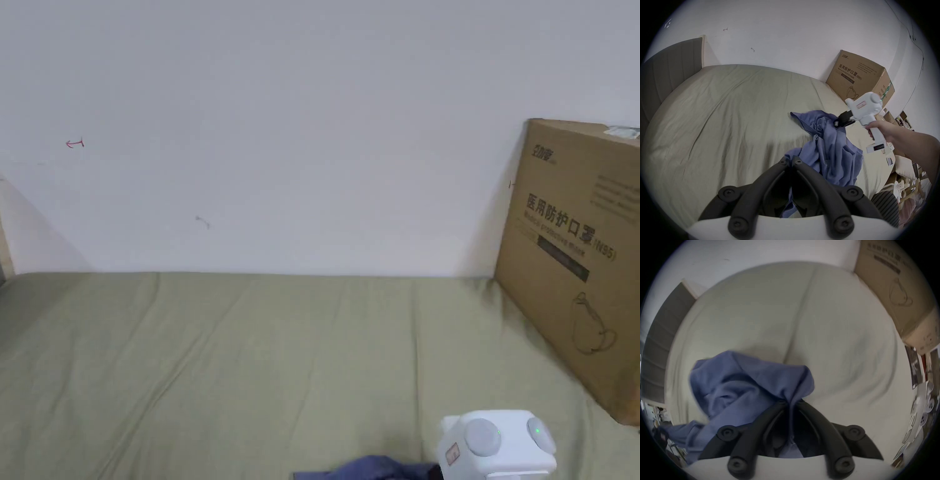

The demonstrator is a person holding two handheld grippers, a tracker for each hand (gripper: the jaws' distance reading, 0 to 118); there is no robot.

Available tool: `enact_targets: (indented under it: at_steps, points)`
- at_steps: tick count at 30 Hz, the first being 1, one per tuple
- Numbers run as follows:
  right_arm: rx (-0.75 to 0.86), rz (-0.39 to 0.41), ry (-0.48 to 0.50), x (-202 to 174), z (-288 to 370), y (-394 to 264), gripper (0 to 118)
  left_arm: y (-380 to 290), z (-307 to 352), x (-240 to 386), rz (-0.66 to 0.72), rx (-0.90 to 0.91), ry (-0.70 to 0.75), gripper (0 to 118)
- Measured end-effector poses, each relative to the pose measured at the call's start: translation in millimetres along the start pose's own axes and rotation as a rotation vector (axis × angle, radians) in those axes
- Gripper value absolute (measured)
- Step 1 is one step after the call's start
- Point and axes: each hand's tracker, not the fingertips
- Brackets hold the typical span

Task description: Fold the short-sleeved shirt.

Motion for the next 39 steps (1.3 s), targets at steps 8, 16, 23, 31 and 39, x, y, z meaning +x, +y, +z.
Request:
enact_targets:
  at_steps: [8, 16, 23, 31, 39]
  points:
    - [0.421, -0.001, 0.039, 36.5, 122.2, -27.4, 3, 44.5, 46.4, -21.8, -0.023, 0.099, 0.05, 0]
    - [0.604, 0.001, -0.009, 13.0, 262.7, -40.3, 3, 168.4, 108.1, -22.7, -0.132, 0.259, 0.095, 0]
    - [0.733, -0.034, -0.084, -2.5, 352.5, -8.9, 3, 268.6, 139.3, -17.5, -0.2, 0.351, 0.219, 0]
    - [0.858, -0.087, -0.164, 1.5, 399.7, 70.1, 3, 344.5, 136.5, -25.0, -0.135, 0.417, 0.249, 0]
    - [0.971, 0.007, -0.283, -15.5, 385.9, 114.6, 3, 363.0, 93.8, -20.6, -0.126, 0.493, 0.339, 0]
